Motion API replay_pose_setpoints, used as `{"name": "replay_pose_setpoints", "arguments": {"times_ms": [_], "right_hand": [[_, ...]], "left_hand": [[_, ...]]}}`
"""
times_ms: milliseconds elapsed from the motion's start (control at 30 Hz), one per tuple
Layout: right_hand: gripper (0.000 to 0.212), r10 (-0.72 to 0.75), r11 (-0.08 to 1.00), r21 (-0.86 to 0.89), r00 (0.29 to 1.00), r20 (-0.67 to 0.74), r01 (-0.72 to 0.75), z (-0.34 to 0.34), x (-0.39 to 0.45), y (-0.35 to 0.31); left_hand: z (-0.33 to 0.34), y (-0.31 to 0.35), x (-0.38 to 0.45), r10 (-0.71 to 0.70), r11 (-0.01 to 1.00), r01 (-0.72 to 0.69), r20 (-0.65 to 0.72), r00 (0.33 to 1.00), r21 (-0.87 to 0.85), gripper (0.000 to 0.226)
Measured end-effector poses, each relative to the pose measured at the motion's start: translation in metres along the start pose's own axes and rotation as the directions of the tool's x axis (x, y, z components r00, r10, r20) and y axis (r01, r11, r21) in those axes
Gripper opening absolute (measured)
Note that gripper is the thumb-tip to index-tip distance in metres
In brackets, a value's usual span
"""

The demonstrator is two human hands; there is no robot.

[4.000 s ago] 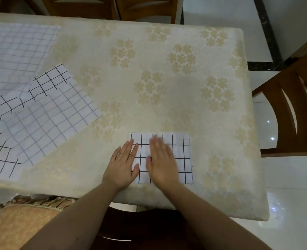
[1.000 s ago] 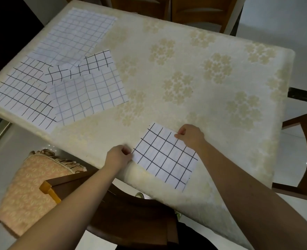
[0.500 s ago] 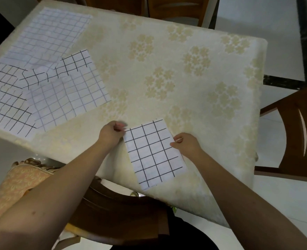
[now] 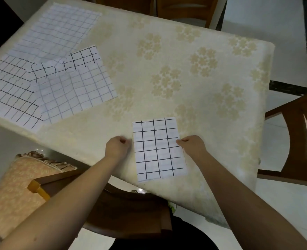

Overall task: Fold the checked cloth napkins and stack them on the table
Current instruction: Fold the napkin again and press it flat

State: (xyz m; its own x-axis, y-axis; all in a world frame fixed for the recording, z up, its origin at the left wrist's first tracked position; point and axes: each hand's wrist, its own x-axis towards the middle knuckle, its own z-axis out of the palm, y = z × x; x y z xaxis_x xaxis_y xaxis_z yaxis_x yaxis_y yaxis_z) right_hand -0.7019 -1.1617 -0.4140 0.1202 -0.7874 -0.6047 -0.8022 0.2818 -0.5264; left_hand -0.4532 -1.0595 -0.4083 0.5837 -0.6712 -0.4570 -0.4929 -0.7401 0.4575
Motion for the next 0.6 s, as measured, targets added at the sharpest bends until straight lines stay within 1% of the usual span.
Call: {"name": "replay_pose_setpoints", "arguments": {"times_ms": [100, 167, 267, 367, 433, 500, 533, 600], "right_hand": [[0.045, 0.019, 1.000, -0.007, 1.000, 0.000, -0.019, 0.001, 0.001, -0.004], [0.048, 0.050, 0.999, -0.007, 0.999, 0.009, -0.050, 0.001, 0.001, -0.006], [0.033, 0.088, 0.996, 0.029, 0.996, 0.029, -0.089, 0.001, 0.000, -0.008], [0.041, 0.075, 0.995, 0.059, 0.997, 0.031, -0.077, 0.003, 0.000, -0.006], [0.037, 0.065, 0.993, 0.095, 0.997, 0.036, -0.068, 0.002, -0.002, -0.004], [0.029, 0.068, 0.983, 0.165, 0.997, 0.044, -0.075, 0.001, -0.003, -0.003], [0.026, 0.070, 0.976, 0.204, 0.996, 0.048, -0.078, 0.001, -0.003, -0.002], [0.027, 0.074, 0.962, 0.261, 0.996, 0.053, -0.085, 0.000, -0.006, 0.000]], "left_hand": [[0.012, -0.011, -0.013, -0.037, 0.998, 0.038, 0.019, 0.999, -0.052, 0.015], [0.018, -0.011, -0.018, -0.063, 0.995, 0.064, 0.021, 0.998, -0.078, 0.017], [0.024, -0.007, -0.022, -0.115, 0.985, 0.125, 0.082, 0.990, -0.122, 0.021], [0.025, -0.004, -0.023, -0.169, 0.962, 0.190, 0.120, 0.978, -0.198, 0.021], [0.024, -0.003, -0.023, -0.202, 0.925, 0.238, 0.147, 0.968, -0.297, 0.018], [0.024, -0.003, -0.023, -0.229, 0.867, 0.283, 0.177, 0.957, -0.411, 0.019], [0.024, -0.004, -0.023, -0.234, 0.847, 0.293, 0.183, 0.955, -0.444, 0.021], [0.024, -0.005, -0.023, -0.229, 0.840, 0.287, 0.179, 0.957, -0.460, 0.024]]}}
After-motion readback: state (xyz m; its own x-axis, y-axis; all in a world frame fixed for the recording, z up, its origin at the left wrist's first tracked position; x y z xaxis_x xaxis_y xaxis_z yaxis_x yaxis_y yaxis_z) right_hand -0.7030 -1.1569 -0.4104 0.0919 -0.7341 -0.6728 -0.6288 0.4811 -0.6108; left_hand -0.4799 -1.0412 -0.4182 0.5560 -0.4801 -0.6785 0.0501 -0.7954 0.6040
